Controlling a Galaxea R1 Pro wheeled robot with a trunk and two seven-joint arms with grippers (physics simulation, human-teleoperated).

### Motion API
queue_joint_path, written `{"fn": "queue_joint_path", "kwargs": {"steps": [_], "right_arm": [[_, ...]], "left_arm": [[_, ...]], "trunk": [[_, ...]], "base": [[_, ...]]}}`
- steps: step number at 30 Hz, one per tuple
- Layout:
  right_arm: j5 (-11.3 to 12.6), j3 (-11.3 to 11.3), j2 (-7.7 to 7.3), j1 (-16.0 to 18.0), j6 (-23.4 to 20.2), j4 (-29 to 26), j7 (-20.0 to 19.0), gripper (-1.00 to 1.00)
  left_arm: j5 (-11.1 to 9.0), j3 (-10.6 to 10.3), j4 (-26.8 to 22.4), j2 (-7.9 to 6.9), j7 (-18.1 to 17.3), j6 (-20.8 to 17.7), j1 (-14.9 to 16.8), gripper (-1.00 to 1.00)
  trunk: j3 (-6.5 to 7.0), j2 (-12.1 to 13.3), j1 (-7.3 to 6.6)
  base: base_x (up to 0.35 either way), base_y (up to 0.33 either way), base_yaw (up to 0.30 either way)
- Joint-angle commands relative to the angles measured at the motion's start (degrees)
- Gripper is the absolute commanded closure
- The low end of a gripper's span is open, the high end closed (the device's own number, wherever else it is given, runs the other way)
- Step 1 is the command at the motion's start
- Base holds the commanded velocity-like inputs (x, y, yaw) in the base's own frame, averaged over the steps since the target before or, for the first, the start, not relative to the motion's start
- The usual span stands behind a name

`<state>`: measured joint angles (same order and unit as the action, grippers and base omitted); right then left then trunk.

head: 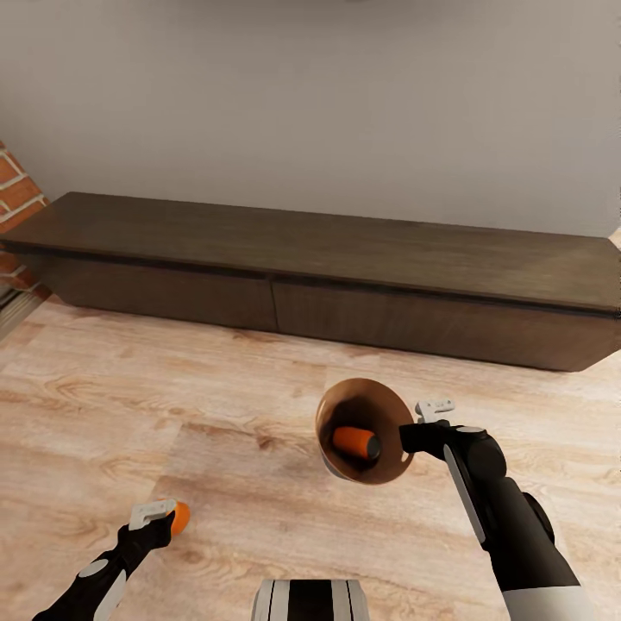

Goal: Put the three can of soda from the living room inside the tash can in the kitchen.

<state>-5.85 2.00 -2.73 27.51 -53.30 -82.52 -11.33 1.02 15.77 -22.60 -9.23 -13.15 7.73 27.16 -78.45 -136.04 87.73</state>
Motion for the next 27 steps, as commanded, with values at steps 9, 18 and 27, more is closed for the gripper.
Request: {"fn": "queue_joint_path", "kwargs": {"steps": [9,18,27], "right_arm": [[1.10,0.02,0.01,0.00,-0.07,-0.01,-0.27,1.00],[1.10,0.02,0.01,-0.01,-0.06,-0.01,-0.27,1.00],[1.10,0.03,0.01,0.00,-0.08,-0.01,-0.27,1.00]], "left_arm": [[0.04,-0.01,0.01,0.00,-0.03,0.01,0.00,1.00],[0.04,-0.03,0.01,0.00,-0.03,0.01,0.00,1.00],[0.04,-0.02,0.01,0.00,-0.03,0.01,0.00,1.00]], "trunk": [[2.47,3.63,-1.99],[4.93,7.24,-3.96],[7.39,10.84,-5.94]], "base": [[0.000,0.000,0.000],[0.000,0.000,0.000],[0.000,0.000,0.000]]}}
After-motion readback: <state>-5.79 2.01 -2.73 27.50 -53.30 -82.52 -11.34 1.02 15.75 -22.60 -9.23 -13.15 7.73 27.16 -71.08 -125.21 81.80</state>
